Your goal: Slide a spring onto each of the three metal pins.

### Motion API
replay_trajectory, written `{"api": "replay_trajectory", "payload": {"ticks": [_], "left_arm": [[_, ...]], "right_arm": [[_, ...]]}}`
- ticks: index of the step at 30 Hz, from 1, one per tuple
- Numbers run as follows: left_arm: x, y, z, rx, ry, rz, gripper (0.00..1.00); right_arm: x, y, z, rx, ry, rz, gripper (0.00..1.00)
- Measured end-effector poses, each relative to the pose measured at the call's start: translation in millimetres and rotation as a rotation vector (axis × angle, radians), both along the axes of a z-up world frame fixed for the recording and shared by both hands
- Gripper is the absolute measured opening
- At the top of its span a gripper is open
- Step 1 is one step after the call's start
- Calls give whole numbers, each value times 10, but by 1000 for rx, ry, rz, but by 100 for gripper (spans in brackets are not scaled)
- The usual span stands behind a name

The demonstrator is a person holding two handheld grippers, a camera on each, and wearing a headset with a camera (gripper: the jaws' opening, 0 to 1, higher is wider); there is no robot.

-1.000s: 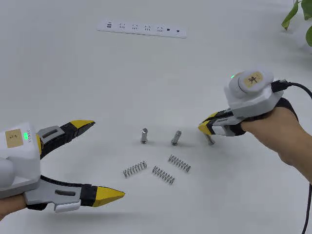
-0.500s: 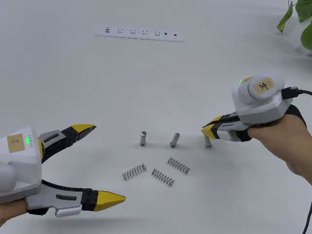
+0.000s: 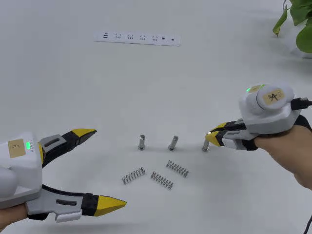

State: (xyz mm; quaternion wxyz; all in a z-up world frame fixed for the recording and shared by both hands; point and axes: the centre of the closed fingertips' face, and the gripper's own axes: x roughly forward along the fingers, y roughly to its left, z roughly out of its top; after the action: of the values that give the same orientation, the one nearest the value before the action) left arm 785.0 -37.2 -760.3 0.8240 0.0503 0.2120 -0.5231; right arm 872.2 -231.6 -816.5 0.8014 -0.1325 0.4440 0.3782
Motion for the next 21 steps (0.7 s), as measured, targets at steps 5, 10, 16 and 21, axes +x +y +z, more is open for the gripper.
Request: {"api": "replay_trajectory", "payload": {"ticks": [5, 10, 16, 21], "left_arm": [[-8, -13, 12, -2, -1, -1, 100], [-8, -19, 18, -3, -2, 0, 100], [-8, -33, 32, -3, -4, 1, 100], [-9, -43, 44, -4, -4, 1, 100]], "right_arm": [[-27, -3, 14, -9, -6, 8, 9], [-49, -4, 11, -5, -4, 6, 9], [-66, 11, 27, -4, -4, 11, 9], [-65, 21, 19, -4, -5, 16, 9]]}}
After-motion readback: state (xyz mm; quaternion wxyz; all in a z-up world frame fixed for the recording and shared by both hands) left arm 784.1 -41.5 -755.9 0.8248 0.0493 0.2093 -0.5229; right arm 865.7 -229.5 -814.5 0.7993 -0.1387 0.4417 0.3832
